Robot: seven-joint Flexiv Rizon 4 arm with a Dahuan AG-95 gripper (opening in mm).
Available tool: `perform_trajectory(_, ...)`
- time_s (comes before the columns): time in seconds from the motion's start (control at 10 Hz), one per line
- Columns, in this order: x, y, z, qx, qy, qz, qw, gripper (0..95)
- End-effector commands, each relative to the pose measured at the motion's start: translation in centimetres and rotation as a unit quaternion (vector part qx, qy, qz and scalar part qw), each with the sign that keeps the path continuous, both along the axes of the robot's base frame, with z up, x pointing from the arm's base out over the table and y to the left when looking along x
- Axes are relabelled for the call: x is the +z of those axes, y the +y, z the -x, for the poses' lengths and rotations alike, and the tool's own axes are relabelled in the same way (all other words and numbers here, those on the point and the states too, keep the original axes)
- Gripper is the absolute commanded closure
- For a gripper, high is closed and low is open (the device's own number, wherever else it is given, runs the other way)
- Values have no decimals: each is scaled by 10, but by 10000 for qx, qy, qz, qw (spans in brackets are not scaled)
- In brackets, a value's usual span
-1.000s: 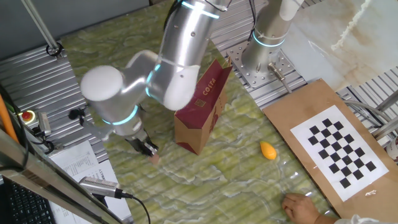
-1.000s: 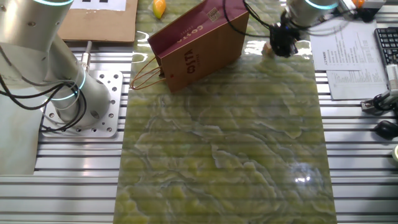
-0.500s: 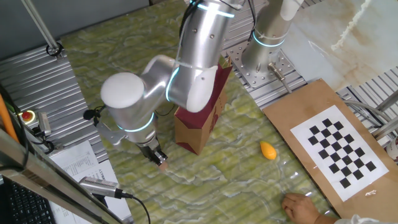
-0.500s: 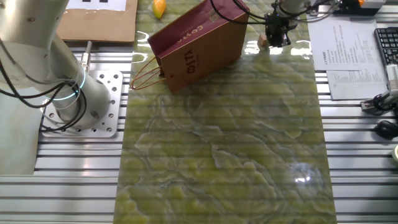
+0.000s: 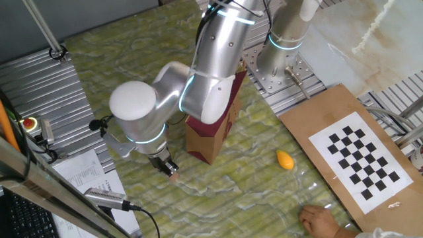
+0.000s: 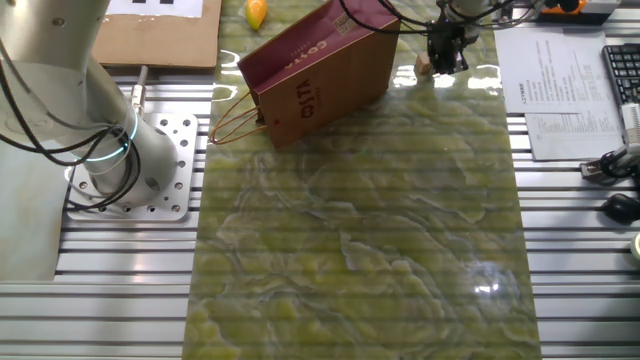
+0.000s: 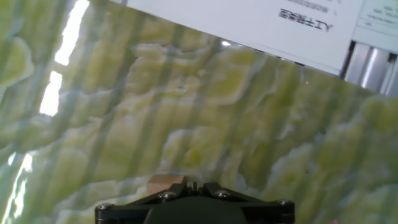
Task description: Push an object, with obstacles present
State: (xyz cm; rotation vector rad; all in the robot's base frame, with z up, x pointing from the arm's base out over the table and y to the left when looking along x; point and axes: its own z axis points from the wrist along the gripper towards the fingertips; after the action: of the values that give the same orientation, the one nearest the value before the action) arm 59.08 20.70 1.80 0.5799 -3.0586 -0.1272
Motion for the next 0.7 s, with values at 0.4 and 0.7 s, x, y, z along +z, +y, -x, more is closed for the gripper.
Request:
perform_trajectory(0.4, 8, 27, -12, 87, -9, -130, 9999, 950)
perform_trajectory(0.7, 6, 49, -7, -89, -33, -126, 9999, 950)
